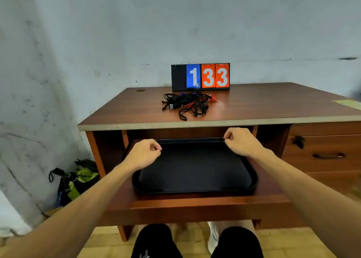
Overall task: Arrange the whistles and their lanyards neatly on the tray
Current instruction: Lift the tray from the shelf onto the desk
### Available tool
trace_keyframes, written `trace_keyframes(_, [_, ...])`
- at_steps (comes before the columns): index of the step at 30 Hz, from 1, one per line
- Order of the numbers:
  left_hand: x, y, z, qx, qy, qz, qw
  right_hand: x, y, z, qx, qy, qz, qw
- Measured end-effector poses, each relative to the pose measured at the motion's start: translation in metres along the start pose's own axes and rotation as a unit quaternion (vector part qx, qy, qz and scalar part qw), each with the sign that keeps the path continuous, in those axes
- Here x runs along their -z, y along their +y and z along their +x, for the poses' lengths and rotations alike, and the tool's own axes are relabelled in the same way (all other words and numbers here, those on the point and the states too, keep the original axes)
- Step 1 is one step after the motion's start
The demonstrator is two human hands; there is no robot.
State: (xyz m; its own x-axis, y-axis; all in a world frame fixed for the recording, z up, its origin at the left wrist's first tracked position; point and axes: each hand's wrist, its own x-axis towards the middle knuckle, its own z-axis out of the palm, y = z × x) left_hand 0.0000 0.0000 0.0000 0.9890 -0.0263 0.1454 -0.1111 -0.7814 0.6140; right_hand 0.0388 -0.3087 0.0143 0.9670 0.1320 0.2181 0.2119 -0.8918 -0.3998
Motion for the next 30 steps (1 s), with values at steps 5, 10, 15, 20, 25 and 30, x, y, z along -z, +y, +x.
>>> trace_keyframes(5, [-0.009,-0.035,0.005,0.110,0.068,0.030,0.991,-0.013,0.010,-0.007,-0.109,0.030,-0.088,0.990])
trace_keyframes(10, [-0.023,-0.054,0.004,0.162,0.061,0.194,0.966,-0.034,0.027,-0.006,-0.195,-0.037,-0.117,0.973])
trace_keyframes(15, [-0.025,-0.053,0.006,0.128,0.095,0.182,0.970,-0.041,0.029,-0.009,-0.202,0.002,-0.112,0.973])
trace_keyframes(20, [-0.015,-0.049,-0.006,0.131,0.134,0.045,0.981,-0.035,0.027,-0.022,-0.188,0.062,-0.054,0.979])
trace_keyframes(25, [0.001,-0.043,-0.022,0.102,0.143,-0.023,0.984,-0.019,0.018,-0.036,-0.166,0.094,-0.009,0.982])
trace_keyframes(30, [0.011,-0.034,-0.036,0.087,0.176,-0.036,0.980,-0.004,0.006,-0.042,-0.146,0.120,0.000,0.982])
